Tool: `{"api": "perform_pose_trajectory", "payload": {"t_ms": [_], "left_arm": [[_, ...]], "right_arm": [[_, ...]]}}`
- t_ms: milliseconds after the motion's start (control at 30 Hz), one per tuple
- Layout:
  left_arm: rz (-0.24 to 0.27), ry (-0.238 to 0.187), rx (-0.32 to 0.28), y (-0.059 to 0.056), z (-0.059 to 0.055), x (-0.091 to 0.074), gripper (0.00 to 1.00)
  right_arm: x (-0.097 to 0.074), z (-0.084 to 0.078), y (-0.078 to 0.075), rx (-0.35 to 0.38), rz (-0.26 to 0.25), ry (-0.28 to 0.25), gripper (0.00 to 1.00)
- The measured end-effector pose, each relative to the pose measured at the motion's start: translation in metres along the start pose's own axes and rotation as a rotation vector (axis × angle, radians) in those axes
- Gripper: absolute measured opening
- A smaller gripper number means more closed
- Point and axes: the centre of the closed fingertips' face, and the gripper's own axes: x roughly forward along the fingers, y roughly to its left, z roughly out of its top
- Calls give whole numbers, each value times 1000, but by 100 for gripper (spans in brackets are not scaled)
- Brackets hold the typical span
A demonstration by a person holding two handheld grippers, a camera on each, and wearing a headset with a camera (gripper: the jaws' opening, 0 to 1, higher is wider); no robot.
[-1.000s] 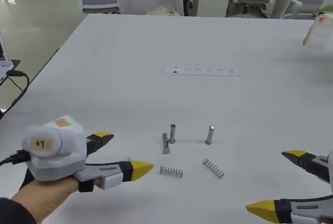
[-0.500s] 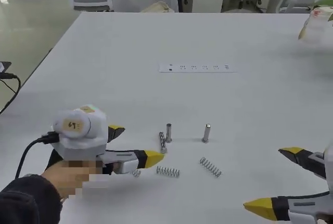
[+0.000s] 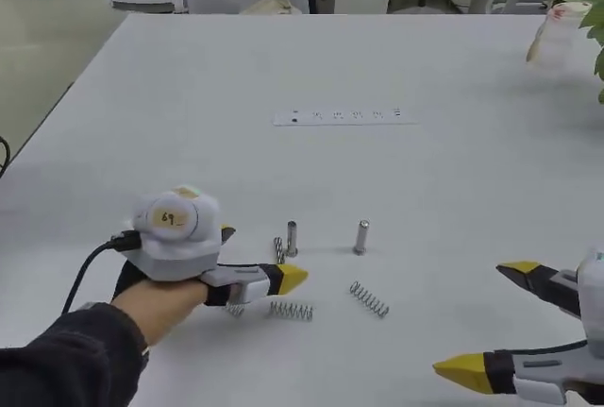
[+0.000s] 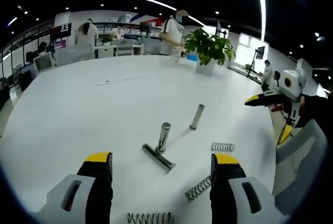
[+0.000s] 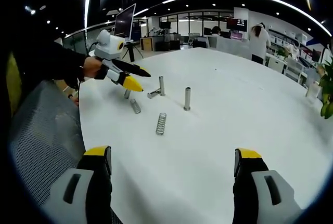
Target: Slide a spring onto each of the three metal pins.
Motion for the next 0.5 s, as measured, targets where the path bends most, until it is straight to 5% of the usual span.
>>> {"api": "perform_pose_trajectory", "payload": {"t_ms": [133, 500], "left_arm": [[42, 13, 9, 6, 1, 5, 72], [61, 53, 24, 10, -2, 18, 62]], "right_arm": [[0, -1, 0, 3, 2, 1, 97], [0, -4, -4, 12, -1, 6, 97]]}}
